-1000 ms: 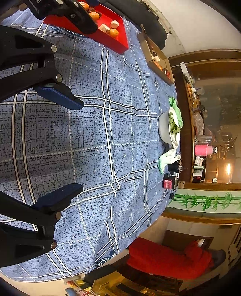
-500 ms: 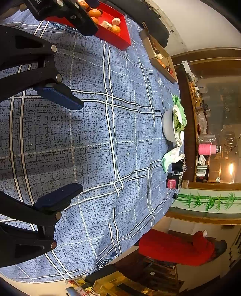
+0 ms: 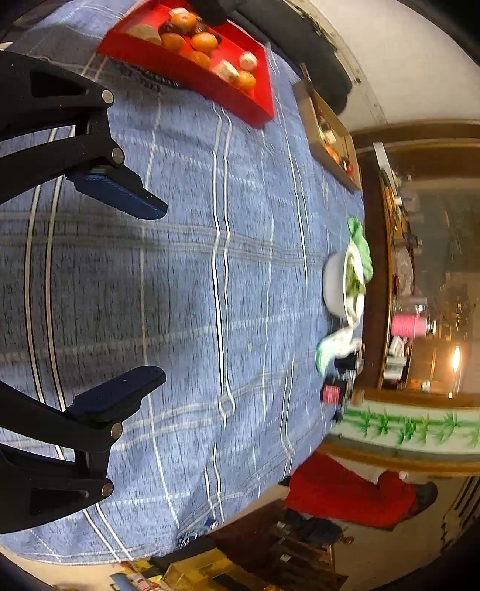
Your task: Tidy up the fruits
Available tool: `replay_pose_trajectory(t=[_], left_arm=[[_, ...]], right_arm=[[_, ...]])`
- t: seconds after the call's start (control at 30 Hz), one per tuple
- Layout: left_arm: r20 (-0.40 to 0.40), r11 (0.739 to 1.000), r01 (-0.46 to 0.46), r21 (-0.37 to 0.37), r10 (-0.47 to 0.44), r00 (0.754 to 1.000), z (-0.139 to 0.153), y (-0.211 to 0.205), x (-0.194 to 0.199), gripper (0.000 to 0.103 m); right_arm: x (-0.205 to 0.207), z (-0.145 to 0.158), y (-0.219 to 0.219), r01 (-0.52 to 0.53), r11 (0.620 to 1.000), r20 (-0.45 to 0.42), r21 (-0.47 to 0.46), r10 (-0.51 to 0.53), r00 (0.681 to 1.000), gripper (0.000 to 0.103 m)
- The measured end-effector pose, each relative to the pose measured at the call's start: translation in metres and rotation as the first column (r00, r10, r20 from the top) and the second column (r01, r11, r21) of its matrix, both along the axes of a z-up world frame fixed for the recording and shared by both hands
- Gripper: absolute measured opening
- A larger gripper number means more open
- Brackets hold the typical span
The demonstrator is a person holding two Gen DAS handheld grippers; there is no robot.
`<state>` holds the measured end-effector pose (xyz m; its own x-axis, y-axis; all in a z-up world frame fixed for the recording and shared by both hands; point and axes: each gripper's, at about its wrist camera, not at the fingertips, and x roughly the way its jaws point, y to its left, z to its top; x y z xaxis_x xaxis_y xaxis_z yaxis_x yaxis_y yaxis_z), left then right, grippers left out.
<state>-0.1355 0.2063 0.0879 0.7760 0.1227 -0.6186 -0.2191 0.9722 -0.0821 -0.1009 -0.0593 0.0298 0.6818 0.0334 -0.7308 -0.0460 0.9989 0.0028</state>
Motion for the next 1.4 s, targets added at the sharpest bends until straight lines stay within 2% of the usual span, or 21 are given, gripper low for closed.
replay_pose_trajectory(t=[0.1, 0.13, 0.17, 0.27, 0.33, 0.5, 0.87, 1.4], left_arm=[[0.128, 0.990, -0.120, 0.074, 0.110, 0.986, 0.017, 0.020, -0.024, 0.103], [0.175, 0.982, -0.160, 0.102, 0.141, 0.975, 0.024, 0.023, -0.033, 0.103], [0.242, 0.966, -0.219, 0.137, 0.182, 0.953, 0.035, 0.026, -0.045, 0.103], [0.314, 0.932, -0.327, 0.157, 0.267, 0.911, 0.053, 0.030, -0.062, 0.103], [0.292, 0.927, -0.345, 0.146, 0.292, 0.911, 0.057, 0.034, -0.063, 0.103], [0.246, 0.944, -0.311, 0.115, 0.276, 0.929, 0.055, 0.038, -0.060, 0.103], [0.158, 0.962, -0.253, 0.101, 0.236, 0.959, 0.037, 0.031, -0.052, 0.103], [0.072, 0.957, -0.287, 0.050, 0.283, 0.956, 0.011, 0.057, -0.044, 0.103]], right_arm=[[-0.002, 0.001, 0.022, -0.064, 0.998, 0.004, -0.011, 0.064, 0.998, 0.085], [-0.004, 0.003, 0.033, -0.092, 0.995, 0.016, -0.023, 0.092, 0.996, 0.085], [-0.005, 0.006, 0.041, -0.112, 0.993, 0.027, -0.029, 0.113, 0.993, 0.085], [-0.009, 0.017, 0.066, -0.181, 0.983, 0.059, -0.033, 0.183, 0.981, 0.085], [-0.010, 0.022, 0.080, -0.226, 0.974, 0.067, -0.020, 0.227, 0.972, 0.085], [-0.018, 0.033, 0.112, -0.309, 0.951, 0.095, -0.003, 0.308, 0.947, 0.086], [-0.043, 0.028, 0.143, -0.382, 0.923, 0.101, -0.041, 0.384, 0.918, 0.086], [-0.051, 0.015, 0.174, -0.420, 0.904, 0.065, -0.078, 0.425, 0.903, 0.089]])
